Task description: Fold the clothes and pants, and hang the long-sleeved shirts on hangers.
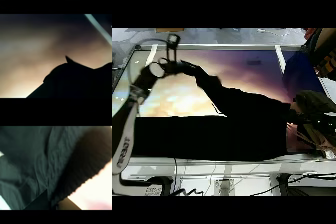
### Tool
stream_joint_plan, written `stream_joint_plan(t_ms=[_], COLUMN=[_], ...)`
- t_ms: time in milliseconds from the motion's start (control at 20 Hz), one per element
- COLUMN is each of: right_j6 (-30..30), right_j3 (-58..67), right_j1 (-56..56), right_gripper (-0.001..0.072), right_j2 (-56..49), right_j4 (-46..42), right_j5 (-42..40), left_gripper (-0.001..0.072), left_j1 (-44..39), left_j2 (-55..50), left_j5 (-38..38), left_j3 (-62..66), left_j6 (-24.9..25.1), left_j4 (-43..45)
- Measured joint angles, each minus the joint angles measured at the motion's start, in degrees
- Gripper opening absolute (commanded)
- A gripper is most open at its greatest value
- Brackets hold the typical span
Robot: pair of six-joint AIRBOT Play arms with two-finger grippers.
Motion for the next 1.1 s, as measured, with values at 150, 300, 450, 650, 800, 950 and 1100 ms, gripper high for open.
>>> stream_joint_plan(t_ms=[150, 300, 450, 650, 800, 950, 1100], right_j6=[0.6, 1.6, 2.5, 4.0, 4.4, 4.7, 4.7], right_j3=[0.1, 0.1, 0.1, 0.1, 0.1, 0.1, 0.1], right_j1=[0.0, 0.0, 0.0, 0.0, 0.0, 0.0, 0.0], right_gripper=[0.0029, 0.0029, 0.0029, 0.0029, 0.0029, 0.0029, 0.0029], right_j2=[2.8, 4.9, 5.8, 6.2, 6.3, 6.3, 6.3], right_j4=[0.5, 0.5, -1.0, -6.1, -9.3, -11.4, -12.7], right_j5=[-4.1, -6.8, -7.5, -7.8, -7.2, -6.3, -6.0], left_gripper=[0.001, 0.001, 0.0011, 0.001, 0.001, 0.0011, 0.0023], left_j1=[1.7, 3.5, 5.0, 5.2, 3.7, 2.5, 2.5], left_j2=[5.1, 8.1, 8.5, 4.5, -0.5, -6.1, -10.3], left_j5=[0.3, -1.7, -10.7, -27.9, -36.3, -41.8, -42.6], left_j3=[0.7, 1.0, 1.1, 0.9, -0.3, -1.3, -1.7], left_j6=[0.0, -3.7, -8.6, -12.3, -13.3, -14.4, -16.0], left_j4=[8.9, 15.3, 19.0, 19.4, 18.4, 22.7, 28.8])
